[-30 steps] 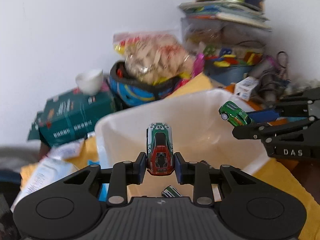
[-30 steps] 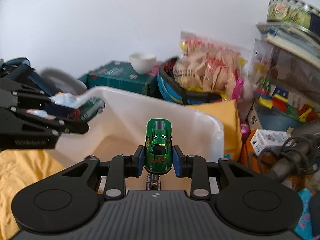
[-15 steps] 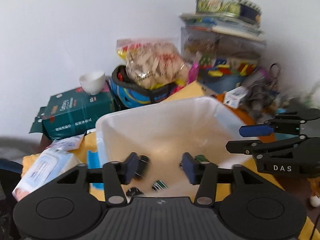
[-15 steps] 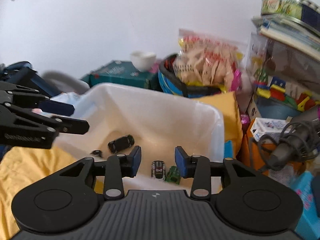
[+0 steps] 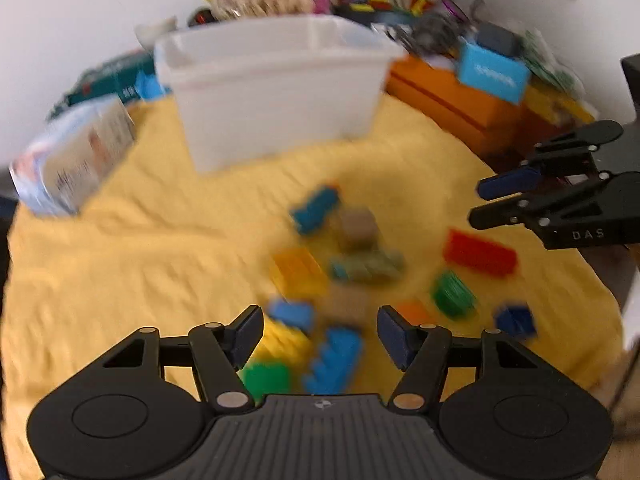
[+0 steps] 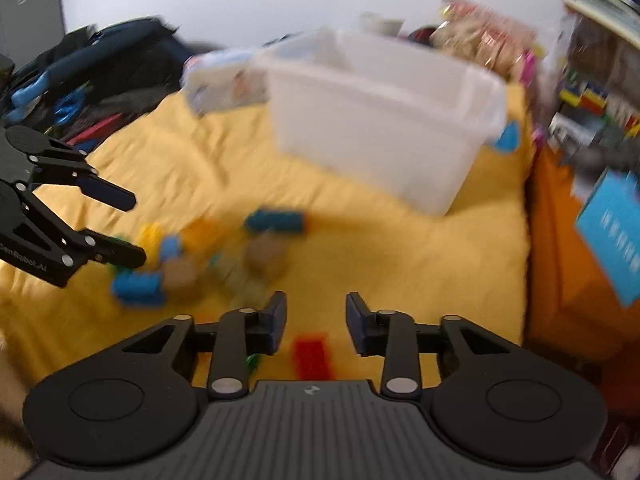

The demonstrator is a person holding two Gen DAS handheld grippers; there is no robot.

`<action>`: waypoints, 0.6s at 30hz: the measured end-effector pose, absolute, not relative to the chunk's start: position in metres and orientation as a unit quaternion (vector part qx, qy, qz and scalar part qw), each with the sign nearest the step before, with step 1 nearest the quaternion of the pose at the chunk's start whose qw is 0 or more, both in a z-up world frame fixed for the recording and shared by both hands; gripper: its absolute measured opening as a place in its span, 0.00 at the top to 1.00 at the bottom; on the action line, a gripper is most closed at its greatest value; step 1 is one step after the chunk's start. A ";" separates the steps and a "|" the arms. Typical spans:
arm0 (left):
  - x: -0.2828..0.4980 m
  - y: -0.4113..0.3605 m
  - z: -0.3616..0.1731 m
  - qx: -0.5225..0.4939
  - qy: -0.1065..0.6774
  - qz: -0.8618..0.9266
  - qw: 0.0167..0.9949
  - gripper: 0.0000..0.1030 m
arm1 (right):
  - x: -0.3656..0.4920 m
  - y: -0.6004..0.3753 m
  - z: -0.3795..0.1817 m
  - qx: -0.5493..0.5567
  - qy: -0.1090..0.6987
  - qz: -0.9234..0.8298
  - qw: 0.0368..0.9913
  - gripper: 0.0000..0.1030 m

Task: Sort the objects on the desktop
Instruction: 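Open both grippers to drop the cars into the white bin, then grasp a blue block with the left gripper while the right grasps a dark blue block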

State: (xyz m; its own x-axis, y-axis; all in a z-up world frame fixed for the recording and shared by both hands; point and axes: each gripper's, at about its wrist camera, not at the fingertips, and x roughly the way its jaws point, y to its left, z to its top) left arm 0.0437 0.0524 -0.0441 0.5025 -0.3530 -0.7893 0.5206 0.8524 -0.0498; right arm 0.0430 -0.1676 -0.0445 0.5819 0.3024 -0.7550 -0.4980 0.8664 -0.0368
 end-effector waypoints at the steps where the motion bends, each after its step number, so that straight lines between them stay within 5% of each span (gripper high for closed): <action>1: 0.037 0.052 -0.046 0.090 0.433 -0.258 0.859 0.35 | 0.036 -0.168 -0.047 -0.120 0.401 0.237 0.877 0.69; 8: 0.025 0.041 -0.066 0.108 0.429 -0.250 0.861 0.43 | 0.013 -0.150 -0.056 -0.128 0.412 0.284 0.856 0.71; 12: 0.037 0.038 -0.080 0.125 0.451 -0.228 0.854 0.74 | 0.008 -0.147 -0.057 -0.126 0.409 0.274 0.861 0.70; 18: -0.004 0.014 -0.074 0.215 0.404 -0.219 0.862 0.72 | -0.001 -0.160 -0.064 -0.124 0.416 0.246 0.867 0.69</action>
State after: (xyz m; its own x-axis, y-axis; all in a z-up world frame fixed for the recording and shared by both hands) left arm -0.0044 0.0137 -0.0735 0.5779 -0.2034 -0.7904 0.5504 0.8122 0.1934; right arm -0.0006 -0.1604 -0.0635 0.5338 0.3236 -0.7813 -0.5292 0.8484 -0.0102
